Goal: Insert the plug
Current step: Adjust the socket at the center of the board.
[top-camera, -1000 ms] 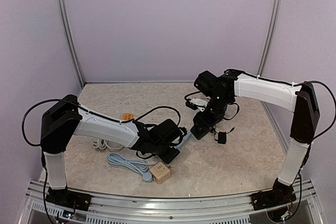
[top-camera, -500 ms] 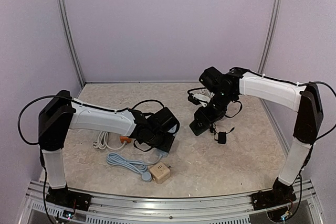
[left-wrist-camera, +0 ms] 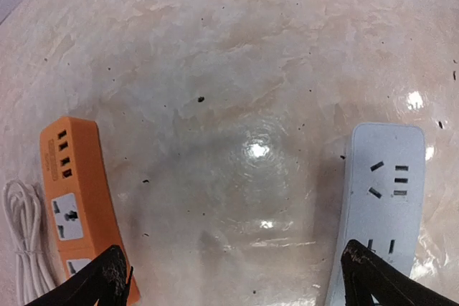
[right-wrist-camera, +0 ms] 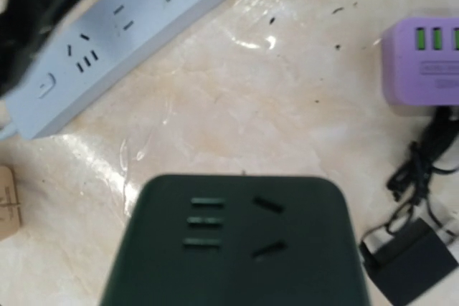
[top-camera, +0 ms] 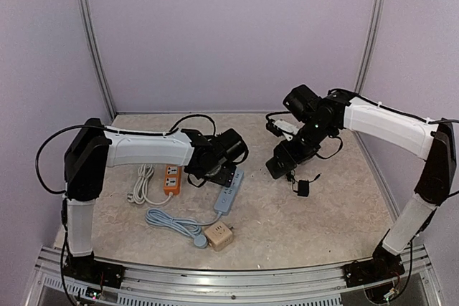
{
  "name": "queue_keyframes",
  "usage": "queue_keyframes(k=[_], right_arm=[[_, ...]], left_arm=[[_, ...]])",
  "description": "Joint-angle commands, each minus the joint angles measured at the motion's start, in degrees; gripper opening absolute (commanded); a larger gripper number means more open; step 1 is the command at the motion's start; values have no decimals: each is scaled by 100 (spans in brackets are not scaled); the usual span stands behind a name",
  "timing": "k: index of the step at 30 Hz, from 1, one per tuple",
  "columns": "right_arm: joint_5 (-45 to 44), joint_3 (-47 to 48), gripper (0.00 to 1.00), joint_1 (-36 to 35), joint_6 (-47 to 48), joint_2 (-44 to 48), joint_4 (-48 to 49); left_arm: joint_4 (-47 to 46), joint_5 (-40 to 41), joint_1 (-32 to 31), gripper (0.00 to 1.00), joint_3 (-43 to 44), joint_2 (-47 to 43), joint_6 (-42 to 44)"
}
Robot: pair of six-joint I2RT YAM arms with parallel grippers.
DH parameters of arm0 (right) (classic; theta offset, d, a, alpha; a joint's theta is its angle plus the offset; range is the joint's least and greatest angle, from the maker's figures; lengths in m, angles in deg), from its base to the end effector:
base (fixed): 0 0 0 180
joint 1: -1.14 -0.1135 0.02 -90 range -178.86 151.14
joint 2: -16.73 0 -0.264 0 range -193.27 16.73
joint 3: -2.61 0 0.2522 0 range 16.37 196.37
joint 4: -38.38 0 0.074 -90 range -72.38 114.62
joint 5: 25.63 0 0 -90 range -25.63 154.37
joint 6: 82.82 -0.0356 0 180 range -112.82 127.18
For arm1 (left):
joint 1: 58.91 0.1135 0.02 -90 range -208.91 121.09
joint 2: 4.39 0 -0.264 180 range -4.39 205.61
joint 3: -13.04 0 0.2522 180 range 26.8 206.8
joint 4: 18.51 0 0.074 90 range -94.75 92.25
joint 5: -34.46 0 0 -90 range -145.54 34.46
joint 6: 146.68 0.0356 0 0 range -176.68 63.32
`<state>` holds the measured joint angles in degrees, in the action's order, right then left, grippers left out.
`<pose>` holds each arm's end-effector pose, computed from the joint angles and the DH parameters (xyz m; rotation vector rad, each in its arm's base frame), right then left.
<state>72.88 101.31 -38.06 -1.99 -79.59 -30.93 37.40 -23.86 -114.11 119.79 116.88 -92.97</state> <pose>0.2631 0.2214 0.2859 -0.7675 2.6971 0.4247 0.2642 -0.3474 0.1776 0.2910 2.4942 0.1868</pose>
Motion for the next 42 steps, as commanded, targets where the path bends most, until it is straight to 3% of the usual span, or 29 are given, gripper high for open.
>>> queue_keyframes(k=[1, 6, 9, 18, 22, 27, 34, 39, 42], right_arm=[[-226, -134, 0, 37, -92, 570, -46], [-299, -345, 0, 139, -47, 1051, -55], [-259, -446, 0, 192, 20, 1224, -48], [-162, -691, 0, 212, -2, 1746, -8], [-258, -727, 0, 212, 19, 1950, -128], [-209, -710, 0, 225, 61, 2030, -149], [-122, -832, 0, 227, 90, 1915, 29], [-124, -894, 0, 226, 119, 1847, 128], [-167, -901, 0, 226, 121, 1795, 158]], left_arm=[[-1054, 380, -61, 99, -727, -1088, 2812], [-2495, -618, -57, 99, -1840, -1819, 6507], [-2557, -1484, 33, 99, -2175, -1942, 8172], [-1517, -3326, 489, 99, -1868, -1870, 10198], [-710, -3269, 468, 99, -1854, -1737, 10139], [-878, -3206, 173, 99, -2506, -2023, 9661], [-322, -2461, -291, 99, -2896, -2755, 8241], [218, -1435, -531, 99, -3097, -3250, 7418], [1067, -1417, -749, 99, -2921, -3406, 6791]])
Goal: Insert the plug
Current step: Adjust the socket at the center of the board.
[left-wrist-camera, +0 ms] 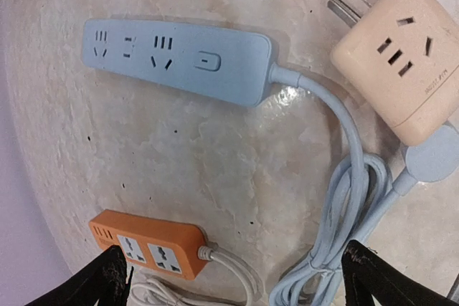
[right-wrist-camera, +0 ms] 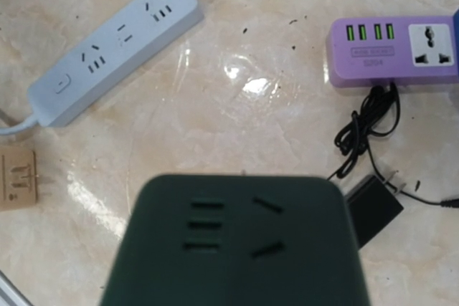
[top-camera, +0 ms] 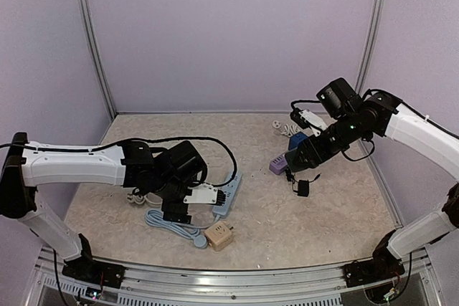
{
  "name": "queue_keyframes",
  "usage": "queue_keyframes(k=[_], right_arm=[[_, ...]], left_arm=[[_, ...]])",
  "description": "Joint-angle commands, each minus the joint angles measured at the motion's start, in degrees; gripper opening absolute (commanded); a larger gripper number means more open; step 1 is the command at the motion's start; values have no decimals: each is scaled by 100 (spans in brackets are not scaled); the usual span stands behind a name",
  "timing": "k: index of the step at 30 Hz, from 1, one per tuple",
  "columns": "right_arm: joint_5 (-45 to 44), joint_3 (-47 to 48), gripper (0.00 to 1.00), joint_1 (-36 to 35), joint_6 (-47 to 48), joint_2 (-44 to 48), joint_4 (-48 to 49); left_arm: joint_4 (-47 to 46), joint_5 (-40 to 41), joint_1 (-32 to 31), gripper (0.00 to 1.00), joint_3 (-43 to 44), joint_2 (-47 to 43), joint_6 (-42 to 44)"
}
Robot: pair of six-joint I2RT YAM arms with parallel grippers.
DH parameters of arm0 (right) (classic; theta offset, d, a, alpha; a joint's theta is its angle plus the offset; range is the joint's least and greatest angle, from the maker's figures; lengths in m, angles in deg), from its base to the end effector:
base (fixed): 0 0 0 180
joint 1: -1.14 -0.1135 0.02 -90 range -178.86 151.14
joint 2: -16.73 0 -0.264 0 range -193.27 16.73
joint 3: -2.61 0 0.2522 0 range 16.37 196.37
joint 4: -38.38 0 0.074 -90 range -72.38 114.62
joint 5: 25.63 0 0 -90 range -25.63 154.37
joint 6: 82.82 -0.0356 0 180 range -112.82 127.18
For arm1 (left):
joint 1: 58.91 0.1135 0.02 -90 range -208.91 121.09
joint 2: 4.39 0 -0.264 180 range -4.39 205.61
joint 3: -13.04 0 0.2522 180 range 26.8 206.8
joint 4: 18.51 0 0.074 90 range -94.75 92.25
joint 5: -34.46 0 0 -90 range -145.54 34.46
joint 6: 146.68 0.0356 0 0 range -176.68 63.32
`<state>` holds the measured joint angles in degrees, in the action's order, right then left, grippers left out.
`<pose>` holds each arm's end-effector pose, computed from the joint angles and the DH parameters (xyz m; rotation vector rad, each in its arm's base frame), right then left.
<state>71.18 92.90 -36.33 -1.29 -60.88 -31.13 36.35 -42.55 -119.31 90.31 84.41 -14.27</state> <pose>0.2111 0.1671 0.3352 -0.7005 2.5232 0.4477 0.1577 -0.2613 0.2274 2.0645 1.7297 0.2148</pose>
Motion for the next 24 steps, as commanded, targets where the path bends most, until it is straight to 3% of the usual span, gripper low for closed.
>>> queue_keyframes(k=[1, 7, 15, 24], right_arm=[[9, -51, 0, 52, 51, -86, 190], [78, -7, 0, 56, 27, -70, 202], [209, -51, 0, 50, -37, -13, 316], [209, -45, 0, 52, -18, -18, 265]], left_arm=[[1502, 294, -298, 99, 117, -120, -1316], [2116, -327, -654, 99, -48, 49, -2099], [1586, -373, -277, 94, -407, 454, -1959], [1220, -586, 318, 73, -392, 1072, -1605]])
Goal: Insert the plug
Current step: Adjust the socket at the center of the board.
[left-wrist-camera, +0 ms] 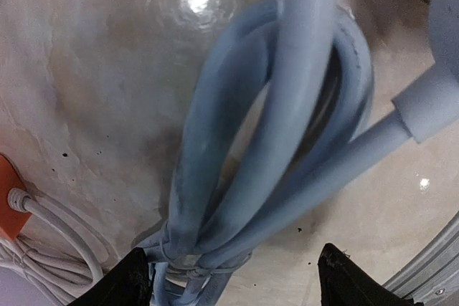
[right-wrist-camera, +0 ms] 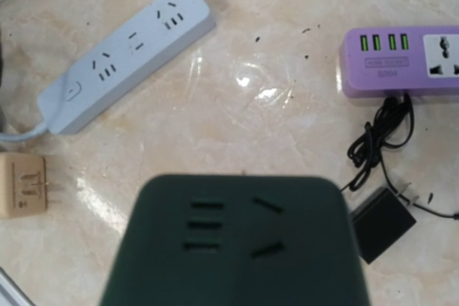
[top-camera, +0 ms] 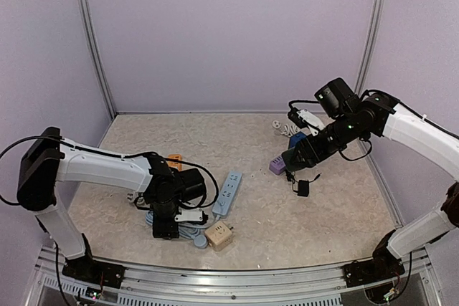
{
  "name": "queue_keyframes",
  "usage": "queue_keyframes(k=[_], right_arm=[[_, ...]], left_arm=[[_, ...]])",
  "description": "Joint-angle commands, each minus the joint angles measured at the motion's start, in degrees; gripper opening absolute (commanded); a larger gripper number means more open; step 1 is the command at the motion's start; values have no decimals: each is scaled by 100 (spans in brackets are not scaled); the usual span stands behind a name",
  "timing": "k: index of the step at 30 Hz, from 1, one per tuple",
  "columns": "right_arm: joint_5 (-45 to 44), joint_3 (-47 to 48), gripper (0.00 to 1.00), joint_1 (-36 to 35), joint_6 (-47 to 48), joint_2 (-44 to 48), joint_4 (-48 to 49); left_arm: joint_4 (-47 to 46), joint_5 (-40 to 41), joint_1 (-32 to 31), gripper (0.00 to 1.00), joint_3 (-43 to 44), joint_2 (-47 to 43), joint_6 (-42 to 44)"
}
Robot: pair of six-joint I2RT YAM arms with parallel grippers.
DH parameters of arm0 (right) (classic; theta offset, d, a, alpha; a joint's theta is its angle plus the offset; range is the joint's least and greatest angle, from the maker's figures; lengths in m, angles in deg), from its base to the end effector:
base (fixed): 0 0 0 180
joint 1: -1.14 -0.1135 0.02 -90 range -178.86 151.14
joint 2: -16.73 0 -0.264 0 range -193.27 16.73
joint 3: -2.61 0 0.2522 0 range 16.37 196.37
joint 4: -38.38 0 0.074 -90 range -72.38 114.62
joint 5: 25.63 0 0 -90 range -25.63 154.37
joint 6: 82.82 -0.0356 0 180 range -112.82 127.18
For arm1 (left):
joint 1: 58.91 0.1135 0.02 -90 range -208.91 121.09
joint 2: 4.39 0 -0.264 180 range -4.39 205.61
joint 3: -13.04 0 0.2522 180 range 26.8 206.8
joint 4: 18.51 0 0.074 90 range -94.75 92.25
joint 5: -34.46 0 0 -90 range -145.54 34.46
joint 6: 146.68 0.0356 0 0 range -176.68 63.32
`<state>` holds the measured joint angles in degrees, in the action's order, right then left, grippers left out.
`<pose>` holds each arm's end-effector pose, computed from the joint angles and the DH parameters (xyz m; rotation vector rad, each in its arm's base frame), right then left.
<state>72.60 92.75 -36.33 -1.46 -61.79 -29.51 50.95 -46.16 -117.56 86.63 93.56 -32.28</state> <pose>0.2153 0.1714 0.3322 -0.7058 2.5168 0.4832 0.1501 -0.2352 0.1621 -2.0709 -2.3258 -0.2747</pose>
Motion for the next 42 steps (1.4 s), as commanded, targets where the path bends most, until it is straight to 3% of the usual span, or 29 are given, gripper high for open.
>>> queue_keyframes(k=[1, 3, 5, 7, 8, 22, 30, 36, 42], right_arm=[[52, -15, 0, 48, 11, 68, 96], [53, 6, 0, 48, 22, 57, 87], [77, 15, 0, 53, 19, 33, 104], [96, 33, 0, 53, 29, 1, 114], [103, 36, 0, 49, 32, -20, 118], [98, 194, 0, 52, 68, -205, 104], [50, 295, 0, 51, 40, -239, 83], [55, 286, 0, 52, 12, -278, 100], [-63, 346, 0, 53, -22, -245, 52]], left_arm=[[-279, -272, 185, 67, -24, 186, 223], [-302, -399, 235, 52, 12, 236, 256], [-297, -497, 265, 21, 82, 341, 238], [-222, -623, 285, 4, 233, 453, 151], [-205, -644, 291, 1, 306, 545, 90], [-278, -464, 650, 0, 723, 432, -589], [-294, -823, 598, 0, 823, -382, -775], [-186, -900, 657, 0, 1035, -538, -1140], [-180, -1583, 671, 0, 1670, -462, -1943]])
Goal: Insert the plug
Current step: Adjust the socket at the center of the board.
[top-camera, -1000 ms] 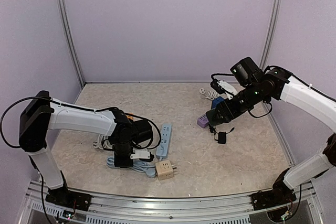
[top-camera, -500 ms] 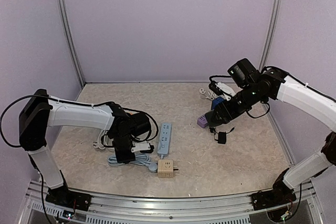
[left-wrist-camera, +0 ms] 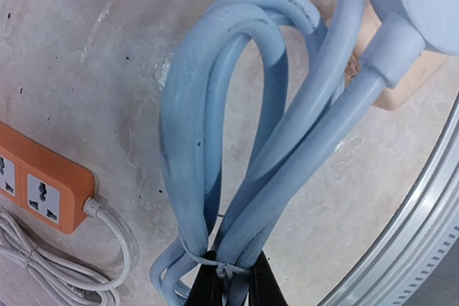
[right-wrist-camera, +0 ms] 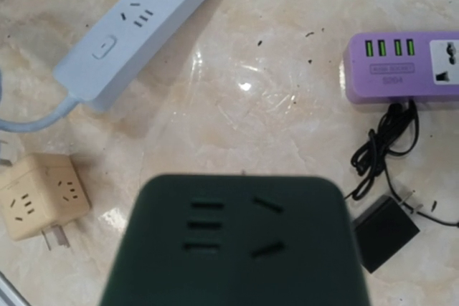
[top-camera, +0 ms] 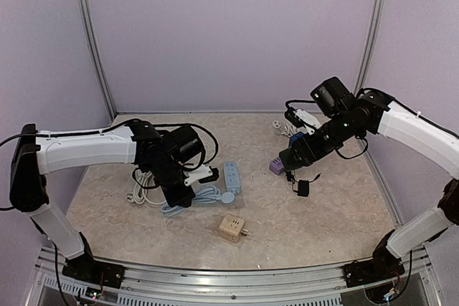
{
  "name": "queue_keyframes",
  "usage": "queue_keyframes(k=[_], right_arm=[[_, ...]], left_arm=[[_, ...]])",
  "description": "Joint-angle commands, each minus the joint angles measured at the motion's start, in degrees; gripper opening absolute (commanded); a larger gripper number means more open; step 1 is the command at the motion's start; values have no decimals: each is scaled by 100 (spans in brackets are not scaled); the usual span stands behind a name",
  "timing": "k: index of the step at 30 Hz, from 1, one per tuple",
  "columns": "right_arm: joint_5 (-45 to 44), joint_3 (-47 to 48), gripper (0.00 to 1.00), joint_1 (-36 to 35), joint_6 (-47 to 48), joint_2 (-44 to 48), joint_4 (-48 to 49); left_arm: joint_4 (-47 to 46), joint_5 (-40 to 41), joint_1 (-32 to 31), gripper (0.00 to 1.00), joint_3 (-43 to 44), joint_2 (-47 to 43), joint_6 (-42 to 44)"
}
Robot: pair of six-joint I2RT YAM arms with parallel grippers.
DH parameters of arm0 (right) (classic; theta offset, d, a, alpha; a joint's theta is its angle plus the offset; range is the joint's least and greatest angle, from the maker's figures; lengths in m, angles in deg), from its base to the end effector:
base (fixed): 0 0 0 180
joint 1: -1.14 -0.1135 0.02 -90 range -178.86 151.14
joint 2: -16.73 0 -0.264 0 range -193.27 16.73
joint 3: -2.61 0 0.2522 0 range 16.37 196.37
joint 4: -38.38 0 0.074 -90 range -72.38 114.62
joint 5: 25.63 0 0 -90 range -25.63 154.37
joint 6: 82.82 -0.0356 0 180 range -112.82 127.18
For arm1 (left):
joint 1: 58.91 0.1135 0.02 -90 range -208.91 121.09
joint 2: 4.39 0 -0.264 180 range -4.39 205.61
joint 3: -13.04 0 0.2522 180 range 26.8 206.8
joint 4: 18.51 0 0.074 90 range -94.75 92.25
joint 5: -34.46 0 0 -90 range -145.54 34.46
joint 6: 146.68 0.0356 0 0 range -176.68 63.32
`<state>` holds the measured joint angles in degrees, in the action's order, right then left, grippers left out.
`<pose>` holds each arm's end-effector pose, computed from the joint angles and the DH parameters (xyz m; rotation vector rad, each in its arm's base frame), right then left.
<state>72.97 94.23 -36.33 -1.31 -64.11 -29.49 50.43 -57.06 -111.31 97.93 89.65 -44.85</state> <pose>0.2230 0.1776 0.3296 -0.7142 2.5302 0.4850 0.1885 -0.2463 0.2295 1.5730 2.4984 -0.1435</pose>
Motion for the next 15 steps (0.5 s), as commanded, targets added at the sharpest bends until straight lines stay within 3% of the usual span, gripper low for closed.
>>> queue_keyframes(k=[1, 8, 15], right_arm=[[-122, 194, 0, 57, -49, 1, 49], [-595, 282, 0, 55, -292, 105, -56], [-1357, 345, 0, 56, -604, 302, -280]], left_arm=[[-79, -560, 48, 0, 731, -4, -925], [467, -1607, -17, 0, 2348, 1088, -2652], [-82, -2675, -166, 0, 2826, 2051, -4130]])
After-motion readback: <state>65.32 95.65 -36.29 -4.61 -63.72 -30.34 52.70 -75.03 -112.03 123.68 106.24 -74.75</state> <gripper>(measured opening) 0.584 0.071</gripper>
